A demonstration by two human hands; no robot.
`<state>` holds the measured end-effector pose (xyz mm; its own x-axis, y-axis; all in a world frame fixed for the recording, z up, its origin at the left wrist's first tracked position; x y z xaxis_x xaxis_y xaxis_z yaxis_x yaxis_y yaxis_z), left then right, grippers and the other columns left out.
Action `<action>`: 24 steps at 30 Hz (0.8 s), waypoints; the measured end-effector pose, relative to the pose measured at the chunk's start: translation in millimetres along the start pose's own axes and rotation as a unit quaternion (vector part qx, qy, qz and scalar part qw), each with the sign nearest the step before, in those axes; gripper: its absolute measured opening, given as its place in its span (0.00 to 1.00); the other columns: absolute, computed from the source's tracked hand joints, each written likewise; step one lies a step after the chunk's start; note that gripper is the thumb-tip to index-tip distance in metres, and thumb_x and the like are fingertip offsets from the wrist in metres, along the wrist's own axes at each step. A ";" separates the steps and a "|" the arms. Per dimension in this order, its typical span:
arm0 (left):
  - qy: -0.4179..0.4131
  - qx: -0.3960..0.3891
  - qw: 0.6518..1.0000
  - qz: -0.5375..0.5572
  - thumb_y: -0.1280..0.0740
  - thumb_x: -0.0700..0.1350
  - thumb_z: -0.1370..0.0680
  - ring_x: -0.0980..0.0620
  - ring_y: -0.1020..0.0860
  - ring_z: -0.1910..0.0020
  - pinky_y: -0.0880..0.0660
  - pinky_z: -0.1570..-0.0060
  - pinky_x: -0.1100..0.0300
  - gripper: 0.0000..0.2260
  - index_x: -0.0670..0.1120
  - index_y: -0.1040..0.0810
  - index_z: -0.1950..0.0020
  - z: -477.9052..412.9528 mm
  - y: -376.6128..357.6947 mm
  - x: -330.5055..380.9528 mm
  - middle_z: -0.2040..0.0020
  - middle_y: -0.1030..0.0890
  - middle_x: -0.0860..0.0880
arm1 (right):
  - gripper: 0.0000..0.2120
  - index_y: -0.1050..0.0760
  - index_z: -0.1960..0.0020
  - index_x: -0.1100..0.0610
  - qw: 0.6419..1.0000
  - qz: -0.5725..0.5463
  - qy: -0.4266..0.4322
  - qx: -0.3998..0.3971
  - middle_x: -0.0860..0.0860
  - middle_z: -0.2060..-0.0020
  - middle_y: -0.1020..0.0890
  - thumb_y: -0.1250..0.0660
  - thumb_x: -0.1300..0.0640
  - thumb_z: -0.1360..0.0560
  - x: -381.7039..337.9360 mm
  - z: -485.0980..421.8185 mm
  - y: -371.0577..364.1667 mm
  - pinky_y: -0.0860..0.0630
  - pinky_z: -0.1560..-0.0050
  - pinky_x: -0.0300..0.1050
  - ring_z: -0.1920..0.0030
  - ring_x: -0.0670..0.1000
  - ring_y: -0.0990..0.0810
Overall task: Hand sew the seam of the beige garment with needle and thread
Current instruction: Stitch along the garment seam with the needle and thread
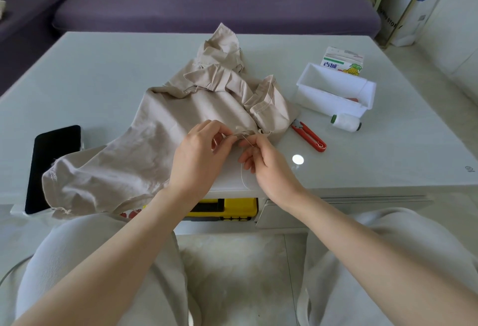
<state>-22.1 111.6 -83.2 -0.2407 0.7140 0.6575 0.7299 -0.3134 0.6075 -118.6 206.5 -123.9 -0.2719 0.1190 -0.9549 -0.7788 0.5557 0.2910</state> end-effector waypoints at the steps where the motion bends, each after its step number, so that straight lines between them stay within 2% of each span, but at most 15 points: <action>1: -0.002 0.000 1.000 0.002 0.31 0.43 0.24 0.52 0.26 0.63 0.25 0.63 0.49 0.02 0.46 0.21 0.56 0.3 -0.3 0.3 0.63 0.23 0.53 | 0.13 0.29 0.49 0.59 1.000 -0.009 0.003 0.000 0.52 0.62 0.23 0.51 0.68 0.19 -1.4 0.5 0.1 0.31 0.59 0.34 0.64 0.46 0.28; 4: -0.003 -0.005 1.000 0.005 0.30 0.43 0.25 0.52 0.26 0.63 0.25 0.63 0.49 0.02 0.46 0.21 0.56 1.3 -2.0 0.3 0.63 0.23 0.53 | 0.16 0.30 0.53 0.53 0.999 -0.047 0.008 0.001 0.52 0.63 0.23 0.51 0.69 0.19 -4.7 0.3 0.7 0.30 0.61 0.35 0.66 0.45 0.28; 8: -0.007 -0.024 1.000 0.005 0.30 0.42 0.25 0.51 0.26 0.63 0.26 0.62 0.49 0.01 0.46 0.21 0.57 1.8 -5.8 -0.2 0.62 0.23 0.51 | 0.15 0.29 0.55 0.55 0.997 -0.081 0.002 0.004 0.51 0.64 0.22 0.50 0.69 0.19 -5.8 1.5 0.1 0.30 0.63 0.34 0.68 0.43 0.28; 11: -0.024 -0.039 0.999 0.006 0.29 0.41 0.26 0.52 0.27 0.63 0.26 0.62 0.50 0.01 0.46 0.20 0.57 3.3 -7.8 1.7 0.63 0.23 0.51 | 0.14 0.30 0.56 0.55 0.998 -0.063 -0.007 0.005 0.49 0.65 0.22 0.49 0.68 0.19 -4.4 1.6 -0.5 0.30 0.64 0.34 0.70 0.43 0.27; 19: 0.016 0.004 1.000 -0.002 0.30 0.45 0.25 0.54 0.26 0.64 0.25 0.64 0.51 0.02 0.49 0.21 0.53 2.8 -2.2 0.8 0.66 0.24 0.54 | 0.10 0.32 0.55 0.57 0.997 -0.074 -0.009 0.003 0.51 0.62 0.19 0.48 0.65 0.18 -7.5 2.7 -2.9 0.29 0.66 0.35 0.71 0.47 0.24; 24: -0.006 0.021 1.000 -0.015 0.30 0.43 0.25 0.53 0.26 0.65 0.24 0.65 0.52 0.03 0.47 0.17 0.52 3.0 0.1 3.9 0.66 0.23 0.53 | 0.07 0.32 0.52 0.60 0.996 -0.089 -0.002 -0.009 0.53 0.62 0.19 0.47 0.64 0.18 -11.9 4.3 -4.4 0.28 0.67 0.35 0.71 0.47 0.24</action>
<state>-21.1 116.2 -81.9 -0.2555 0.7296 0.6343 0.7483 -0.2662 0.6076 -109.5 206.2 -114.1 -0.1268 0.0228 -0.9917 -0.8240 0.5541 0.1181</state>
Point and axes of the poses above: each hand's wrist, its own z-axis away from the middle knuckle, its own y-axis out of the back of the hand, x = y × z, the point moved 5 cm from there along -z, towards the middle knuckle
